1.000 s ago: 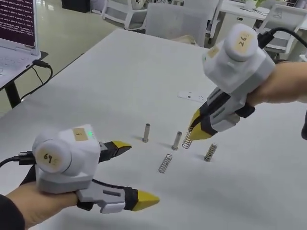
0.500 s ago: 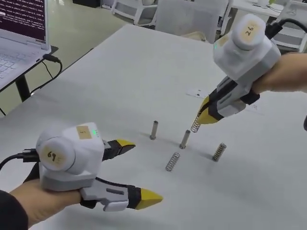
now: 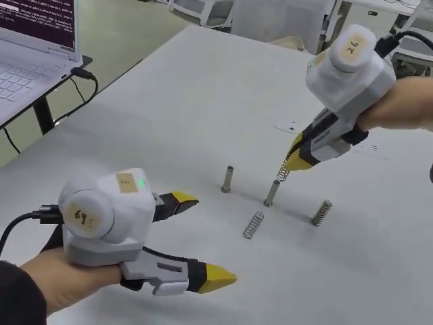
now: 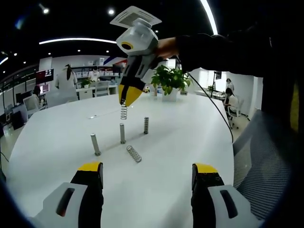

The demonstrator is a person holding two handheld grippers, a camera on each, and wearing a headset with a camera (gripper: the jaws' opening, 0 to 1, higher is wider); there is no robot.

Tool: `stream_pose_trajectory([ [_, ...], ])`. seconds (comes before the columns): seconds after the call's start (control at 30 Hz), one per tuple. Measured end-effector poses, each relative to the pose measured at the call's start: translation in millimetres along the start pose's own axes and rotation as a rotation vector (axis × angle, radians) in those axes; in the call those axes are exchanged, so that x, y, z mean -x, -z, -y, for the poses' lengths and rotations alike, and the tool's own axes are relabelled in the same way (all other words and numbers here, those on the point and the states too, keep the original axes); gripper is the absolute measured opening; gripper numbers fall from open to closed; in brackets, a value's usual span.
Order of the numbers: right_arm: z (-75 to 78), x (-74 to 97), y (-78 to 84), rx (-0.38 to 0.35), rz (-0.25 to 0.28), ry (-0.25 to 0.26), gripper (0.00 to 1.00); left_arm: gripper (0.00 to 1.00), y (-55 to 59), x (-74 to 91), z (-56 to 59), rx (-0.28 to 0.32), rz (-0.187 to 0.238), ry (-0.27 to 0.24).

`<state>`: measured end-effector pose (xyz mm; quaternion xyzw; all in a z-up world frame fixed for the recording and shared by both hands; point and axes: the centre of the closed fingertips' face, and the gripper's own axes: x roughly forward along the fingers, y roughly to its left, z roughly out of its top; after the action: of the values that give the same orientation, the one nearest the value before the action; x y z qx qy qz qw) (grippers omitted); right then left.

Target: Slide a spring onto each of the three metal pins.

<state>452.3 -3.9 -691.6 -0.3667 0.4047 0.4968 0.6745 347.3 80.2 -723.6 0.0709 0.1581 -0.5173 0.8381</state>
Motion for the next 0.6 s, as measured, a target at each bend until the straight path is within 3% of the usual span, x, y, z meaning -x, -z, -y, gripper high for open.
stream_pose_trajectory([
  [0.6, 5.9, -14.5, 1.2, -0.009, -0.009, -0.024, 0.08, 0.70, 6.7, 1.9, -3.5, 0.007, -0.022, -0.003],
])
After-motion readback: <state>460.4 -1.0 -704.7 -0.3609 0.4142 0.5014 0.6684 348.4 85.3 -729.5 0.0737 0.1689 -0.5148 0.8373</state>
